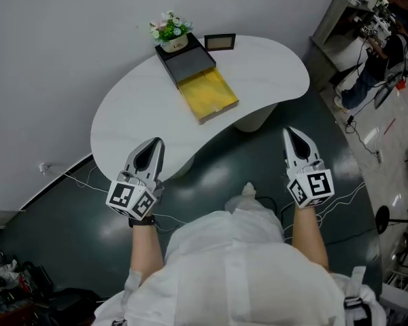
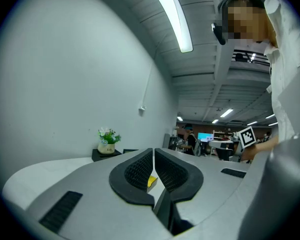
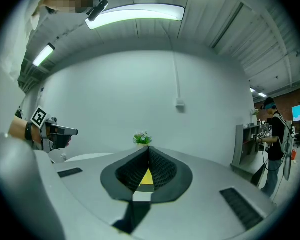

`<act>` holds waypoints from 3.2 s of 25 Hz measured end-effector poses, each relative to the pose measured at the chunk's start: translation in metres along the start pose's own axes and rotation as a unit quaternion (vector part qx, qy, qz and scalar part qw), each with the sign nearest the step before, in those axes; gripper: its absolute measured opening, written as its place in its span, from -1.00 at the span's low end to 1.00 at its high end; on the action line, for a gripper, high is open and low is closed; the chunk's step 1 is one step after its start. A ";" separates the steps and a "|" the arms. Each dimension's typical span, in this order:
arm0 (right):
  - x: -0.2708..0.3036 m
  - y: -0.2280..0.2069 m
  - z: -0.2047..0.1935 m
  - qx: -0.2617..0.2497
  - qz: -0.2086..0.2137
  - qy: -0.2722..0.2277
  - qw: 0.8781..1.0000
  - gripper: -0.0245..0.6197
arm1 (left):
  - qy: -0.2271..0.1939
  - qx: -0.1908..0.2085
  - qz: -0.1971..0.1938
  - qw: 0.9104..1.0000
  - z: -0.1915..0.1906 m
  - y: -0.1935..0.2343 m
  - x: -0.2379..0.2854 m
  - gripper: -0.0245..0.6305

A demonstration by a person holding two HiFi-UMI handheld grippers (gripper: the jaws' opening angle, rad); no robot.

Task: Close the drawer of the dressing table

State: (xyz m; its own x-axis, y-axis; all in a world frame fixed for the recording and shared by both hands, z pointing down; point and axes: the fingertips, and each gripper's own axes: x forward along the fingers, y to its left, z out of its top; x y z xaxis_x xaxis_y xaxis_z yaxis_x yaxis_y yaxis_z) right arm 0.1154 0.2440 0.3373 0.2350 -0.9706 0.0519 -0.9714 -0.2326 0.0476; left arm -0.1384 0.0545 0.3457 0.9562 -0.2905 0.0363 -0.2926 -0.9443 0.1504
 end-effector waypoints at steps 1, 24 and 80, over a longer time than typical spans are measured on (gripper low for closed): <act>0.003 -0.003 -0.001 0.003 0.000 0.001 1.000 -0.90 | 0.003 0.003 -0.003 1.000 -0.001 0.000 0.004 -0.85; 0.068 -0.117 0.006 0.010 0.057 0.010 0.998 -0.90 | -0.004 -0.006 0.058 0.998 0.014 -0.025 0.118 -0.85; 0.331 -0.022 -0.045 -0.039 0.251 0.101 0.962 -0.90 | 0.014 -0.033 0.096 0.995 -0.007 0.148 0.204 -0.86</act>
State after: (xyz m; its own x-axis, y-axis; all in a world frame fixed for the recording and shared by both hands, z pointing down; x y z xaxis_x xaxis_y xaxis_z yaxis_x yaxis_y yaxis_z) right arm 0.2164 -0.0691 0.3986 -0.2542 -0.9257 0.2803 -0.9603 0.2759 0.0403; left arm 0.0133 -0.1433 0.3825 0.8832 -0.4586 0.0981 -0.4688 -0.8598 0.2025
